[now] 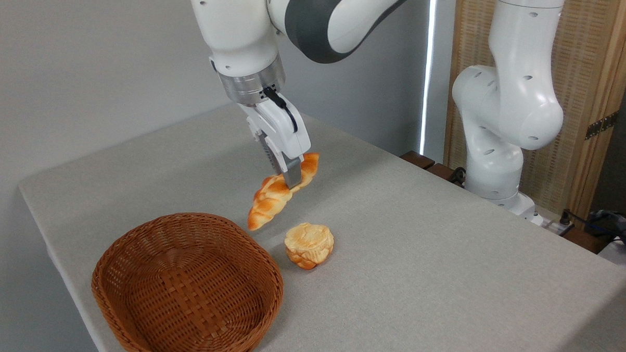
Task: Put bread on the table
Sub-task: 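Carry the braided roll out of the basket toward the round bun, then lower the braided roll onto the table beside the bun and release it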
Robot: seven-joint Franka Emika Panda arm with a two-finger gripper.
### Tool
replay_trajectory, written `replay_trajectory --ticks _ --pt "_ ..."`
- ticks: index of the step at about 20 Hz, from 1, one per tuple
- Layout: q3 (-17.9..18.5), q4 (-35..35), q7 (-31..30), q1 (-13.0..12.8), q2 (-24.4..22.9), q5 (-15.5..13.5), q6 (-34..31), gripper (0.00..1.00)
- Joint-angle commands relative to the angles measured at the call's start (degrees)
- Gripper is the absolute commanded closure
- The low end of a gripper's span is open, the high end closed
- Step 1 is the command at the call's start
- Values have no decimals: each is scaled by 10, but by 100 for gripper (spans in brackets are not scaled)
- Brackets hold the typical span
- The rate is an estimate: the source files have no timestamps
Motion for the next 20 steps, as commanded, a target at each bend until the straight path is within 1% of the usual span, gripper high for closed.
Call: replay_trajectory --ticks 1,3,5,6,9,11,12,13,14,15,17,20 --pt "-22 -4 16 -3 -11 21 -31 60" --pt "-26 -5 15 -3 -8 21 -29 59" --pt "-33 -5 14 -4 -3 21 -25 54" --pt "-40 -4 13 -3 3 21 -17 54" --pt "-41 -5 9 -3 22 21 25 54" --pt "-41 -5 9 -1 29 21 29 54" --pt "-41 -5 9 1 30 22 29 52" --pt "-41 -4 10 1 32 22 30 46" --pt "-40 -4 9 1 33 22 30 26" --pt "-40 -4 9 2 35 25 31 0" --pt "-41 -4 8 2 36 41 36 0" --pt "-41 -3 8 2 38 41 37 0"
